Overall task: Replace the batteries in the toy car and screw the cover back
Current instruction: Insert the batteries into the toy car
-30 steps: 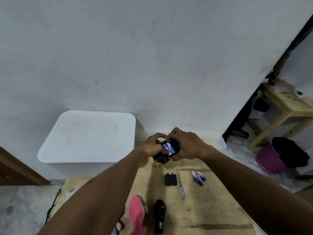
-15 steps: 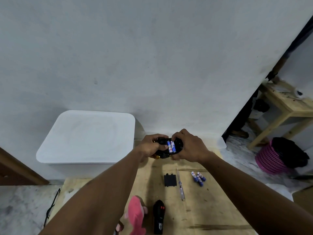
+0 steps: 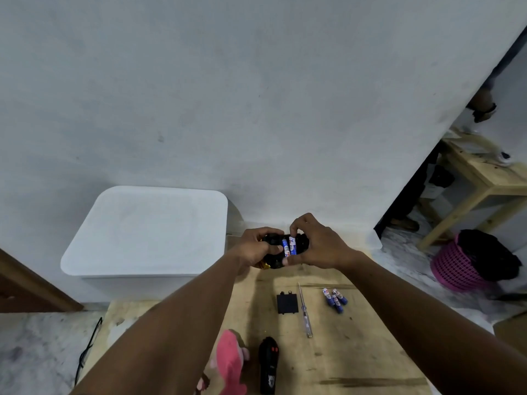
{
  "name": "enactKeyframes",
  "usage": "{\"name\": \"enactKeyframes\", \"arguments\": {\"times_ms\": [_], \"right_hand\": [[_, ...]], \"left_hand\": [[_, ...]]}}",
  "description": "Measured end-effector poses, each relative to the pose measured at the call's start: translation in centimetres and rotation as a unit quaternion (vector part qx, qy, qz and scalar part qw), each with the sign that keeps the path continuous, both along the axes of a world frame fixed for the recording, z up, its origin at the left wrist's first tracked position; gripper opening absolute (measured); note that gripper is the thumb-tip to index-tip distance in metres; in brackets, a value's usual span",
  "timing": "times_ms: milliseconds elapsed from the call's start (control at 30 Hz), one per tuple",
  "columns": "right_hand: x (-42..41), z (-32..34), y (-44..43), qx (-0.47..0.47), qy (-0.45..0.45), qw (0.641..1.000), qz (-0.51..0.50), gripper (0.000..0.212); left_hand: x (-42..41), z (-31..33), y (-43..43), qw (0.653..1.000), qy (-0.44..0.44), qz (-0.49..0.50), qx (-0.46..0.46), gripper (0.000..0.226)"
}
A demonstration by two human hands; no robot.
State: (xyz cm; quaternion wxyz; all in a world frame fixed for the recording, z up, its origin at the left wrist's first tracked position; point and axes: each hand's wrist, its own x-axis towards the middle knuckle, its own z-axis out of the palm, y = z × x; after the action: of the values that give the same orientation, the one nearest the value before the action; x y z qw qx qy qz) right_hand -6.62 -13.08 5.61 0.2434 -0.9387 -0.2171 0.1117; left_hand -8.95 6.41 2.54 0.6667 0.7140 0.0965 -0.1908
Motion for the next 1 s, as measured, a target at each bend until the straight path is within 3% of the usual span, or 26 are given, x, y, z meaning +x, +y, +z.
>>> {"name": "enactKeyframes", "arguments": {"times_ms": [133, 267, 400, 500, 600, 767, 867, 933, 1000], "right_hand": [[0.3, -0.4, 0.4, 0.059, 0.023, 0.998, -0.025, 0.026], [0.5, -0.5, 1.0, 0.128, 0.048, 0.987, -0.081, 0.02], [0.9, 0.8, 1.5, 0.272, 0.118, 0.932, -0.21, 0.006], [1.4, 1.5, 1.2, 0.3, 0.181, 0.903, -0.248, 0.02], [1.4, 1.9, 1.2, 0.292, 0.207, 0.894, -0.268, 0.015], [1.4, 1.9, 2.3, 0.222, 0.094, 0.923, -0.298, 0.019], [0.9, 1.6, 2.7, 0.193, 0.018, 0.915, -0.355, 0.015], [0.8, 1.2, 2.5, 0.174, -0.017, 0.898, -0.404, 0.036], [1.0, 0.8, 2.4, 0.188, 0.01, 0.876, -0.443, 0.052]], "left_hand": [[0.2, -0.2, 0.2, 1.0, -0.004, 0.006, -0.003, 0.04], [0.4, 0.0, 0.2, 1.0, 0.01, 0.013, -0.014, 0.037], [0.7, -0.1, 0.6, 0.999, 0.038, 0.026, -0.019, 0.03], [0.8, -0.2, 1.0, 0.998, 0.06, 0.023, -0.02, 0.023], [0.9, -0.2, 0.9, 0.997, 0.074, 0.022, -0.014, 0.02], [0.7, 0.0, 0.0, 0.996, 0.077, 0.014, -0.033, 0.018], [0.9, 0.1, -0.5, 0.996, 0.069, 0.026, -0.045, 0.017], [1.1, 0.3, -0.7, 0.996, 0.061, 0.041, -0.055, 0.018], [1.4, 0.5, -0.7, 0.995, 0.059, 0.046, -0.072, 0.019]]}}
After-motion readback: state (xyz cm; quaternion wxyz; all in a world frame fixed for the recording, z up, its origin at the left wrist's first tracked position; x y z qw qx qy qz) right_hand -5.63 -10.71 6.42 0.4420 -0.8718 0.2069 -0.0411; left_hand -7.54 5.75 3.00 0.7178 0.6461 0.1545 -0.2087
